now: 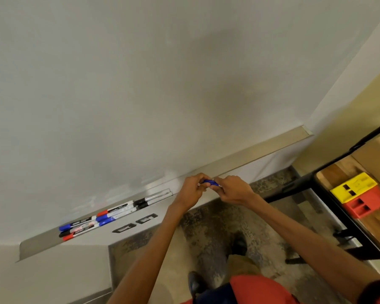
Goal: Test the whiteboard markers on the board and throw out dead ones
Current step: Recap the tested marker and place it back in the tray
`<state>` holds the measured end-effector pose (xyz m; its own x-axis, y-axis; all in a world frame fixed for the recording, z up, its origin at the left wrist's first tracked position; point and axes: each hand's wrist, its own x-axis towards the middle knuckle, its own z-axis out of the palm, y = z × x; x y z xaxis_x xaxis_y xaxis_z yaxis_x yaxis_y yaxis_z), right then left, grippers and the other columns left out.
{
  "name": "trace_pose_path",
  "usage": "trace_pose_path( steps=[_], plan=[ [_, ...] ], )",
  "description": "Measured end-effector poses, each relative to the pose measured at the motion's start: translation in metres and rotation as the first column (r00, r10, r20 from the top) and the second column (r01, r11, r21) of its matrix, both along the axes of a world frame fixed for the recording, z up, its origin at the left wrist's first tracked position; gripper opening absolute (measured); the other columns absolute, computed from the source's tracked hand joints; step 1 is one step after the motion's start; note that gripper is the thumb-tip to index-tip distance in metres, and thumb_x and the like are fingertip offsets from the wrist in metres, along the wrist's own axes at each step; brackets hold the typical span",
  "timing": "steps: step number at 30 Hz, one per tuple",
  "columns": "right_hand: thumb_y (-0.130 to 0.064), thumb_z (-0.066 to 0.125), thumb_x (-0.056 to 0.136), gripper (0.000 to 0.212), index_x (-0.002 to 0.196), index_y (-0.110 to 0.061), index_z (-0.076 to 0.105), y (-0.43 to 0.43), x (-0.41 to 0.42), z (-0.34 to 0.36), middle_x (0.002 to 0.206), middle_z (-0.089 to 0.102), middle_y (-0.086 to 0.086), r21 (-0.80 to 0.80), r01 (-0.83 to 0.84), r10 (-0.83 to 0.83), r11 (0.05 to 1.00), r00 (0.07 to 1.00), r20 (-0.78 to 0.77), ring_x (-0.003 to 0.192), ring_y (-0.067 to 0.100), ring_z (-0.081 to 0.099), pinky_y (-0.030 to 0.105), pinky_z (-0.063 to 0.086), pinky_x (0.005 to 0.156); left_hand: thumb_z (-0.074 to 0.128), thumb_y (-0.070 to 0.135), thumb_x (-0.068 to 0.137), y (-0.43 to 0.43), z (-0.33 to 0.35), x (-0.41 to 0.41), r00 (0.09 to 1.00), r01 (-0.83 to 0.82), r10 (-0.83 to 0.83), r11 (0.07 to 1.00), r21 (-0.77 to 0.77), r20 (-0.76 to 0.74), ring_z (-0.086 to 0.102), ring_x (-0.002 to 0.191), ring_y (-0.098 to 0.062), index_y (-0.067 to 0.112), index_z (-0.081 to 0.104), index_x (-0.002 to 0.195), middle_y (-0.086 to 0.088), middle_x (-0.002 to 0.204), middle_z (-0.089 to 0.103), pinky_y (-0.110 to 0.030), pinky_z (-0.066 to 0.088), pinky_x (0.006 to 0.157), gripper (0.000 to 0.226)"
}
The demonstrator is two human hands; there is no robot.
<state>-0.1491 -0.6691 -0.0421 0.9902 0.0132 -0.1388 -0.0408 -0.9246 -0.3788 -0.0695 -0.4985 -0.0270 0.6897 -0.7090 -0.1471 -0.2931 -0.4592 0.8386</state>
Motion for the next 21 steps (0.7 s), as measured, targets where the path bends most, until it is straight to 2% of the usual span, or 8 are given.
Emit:
trace_pose_path(
  steps=[3, 6, 9, 12, 15, 19, 21],
  plan=[
    [-0.048, 0.034, 0.103, 0.044, 0.11, -0.013, 0.061, 0.029, -0.004, 0.003, 0.071, 0.057, 0.001, 0.008, -0.004, 0.004, 1.0, 1.0, 0.025, 0.058, 0.019, 0.049, 0.029, 0.037, 0.061, 0.058, 0.011, 0.099, 0.032, 0.007, -0.009, 0.999, -0.029, 0.03, 0.999, -0.024, 0.011, 0.064, 0.09, -0.006, 0.015, 0.068, 0.107, 0.006, 0.099, 0.067, -0.021, 0.056, 0.081, 0.014],
    [-0.053, 0.031, 0.103, 0.048, 0.108, -0.016, 0.061, 0.055, -0.005, 0.013, 0.074, 0.064, 0.002, 0.0, -0.011, 0.01, 1.0, 0.995, 0.097, 0.059, 0.019, 0.055, 0.032, 0.046, 0.062, 0.058, 0.016, 0.1, 0.059, 0.018, -0.013, 0.994, -0.077, 0.08, 0.996, -0.048, 0.073, 0.06, 0.092, 0.004, 0.017, 0.068, 0.111, 0.009, 0.1, 0.067, -0.016, 0.052, 0.08, 0.015],
    [-0.053, 0.036, 0.102, 0.043, 0.106, -0.018, 0.06, 0.074, 0.002, 0.033, 0.07, 0.056, -0.004, 0.071, 0.017, -0.027, 0.997, 0.989, 0.145, 0.058, 0.015, 0.051, 0.026, 0.037, 0.058, 0.055, 0.02, 0.101, 0.084, 0.032, -0.013, 0.973, -0.186, 0.199, 0.976, -0.118, 0.114, 0.057, 0.09, 0.01, 0.019, 0.064, 0.111, 0.015, 0.097, 0.064, -0.009, 0.045, 0.076, 0.013],
    [-0.053, 0.041, 0.101, 0.036, 0.096, -0.02, 0.057, 0.086, 0.022, 0.065, 0.064, 0.053, -0.005, 0.226, 0.046, -0.098, 0.973, 0.97, 0.223, 0.054, 0.012, 0.049, 0.024, 0.034, 0.054, 0.046, 0.019, 0.105, 0.103, 0.051, -0.006, 0.946, -0.245, 0.279, 0.949, -0.2, 0.165, 0.06, 0.086, -0.005, 0.022, 0.051, 0.111, 0.006, 0.097, 0.063, -0.018, 0.048, 0.072, 0.009],
    [-0.047, 0.044, 0.102, 0.03, 0.089, -0.02, 0.049, 0.097, 0.047, 0.112, 0.057, 0.048, -0.006, 0.286, 0.065, -0.169, 0.956, 0.919, 0.356, 0.05, 0.014, 0.049, 0.023, 0.035, 0.05, 0.038, 0.01, 0.106, 0.11, 0.084, 0.004, 0.927, -0.243, 0.304, 0.933, -0.264, 0.22, 0.059, 0.079, -0.024, 0.021, 0.04, 0.11, -0.003, 0.096, 0.059, -0.032, 0.051, 0.068, 0.013],
    [-0.029, 0.041, 0.103, 0.02, 0.106, -0.013, 0.052, 0.115, 0.069, 0.176, 0.058, 0.047, -0.009, 0.386, 0.061, -0.25, 0.92, 0.851, 0.462, 0.05, 0.009, 0.045, 0.027, 0.032, 0.052, 0.034, 0.015, 0.107, 0.114, 0.134, 0.019, 0.893, -0.245, 0.363, 0.888, -0.388, 0.267, 0.055, 0.074, -0.037, 0.017, 0.035, 0.11, -0.019, 0.089, 0.055, -0.048, 0.051, 0.067, 0.004],
    [-0.025, 0.034, 0.096, 0.019, 0.11, -0.018, 0.044, 0.12, 0.075, 0.204, 0.059, 0.049, -0.002, 0.462, 0.03, -0.287, 0.886, 0.819, 0.497, 0.047, 0.013, 0.041, 0.027, 0.031, 0.049, 0.034, 0.016, 0.107, 0.116, 0.158, 0.026, 0.869, -0.245, 0.398, 0.862, -0.445, 0.293, 0.056, 0.074, -0.031, 0.017, 0.034, 0.118, -0.015, 0.089, 0.054, -0.042, 0.053, 0.068, 0.011]
  ],
)
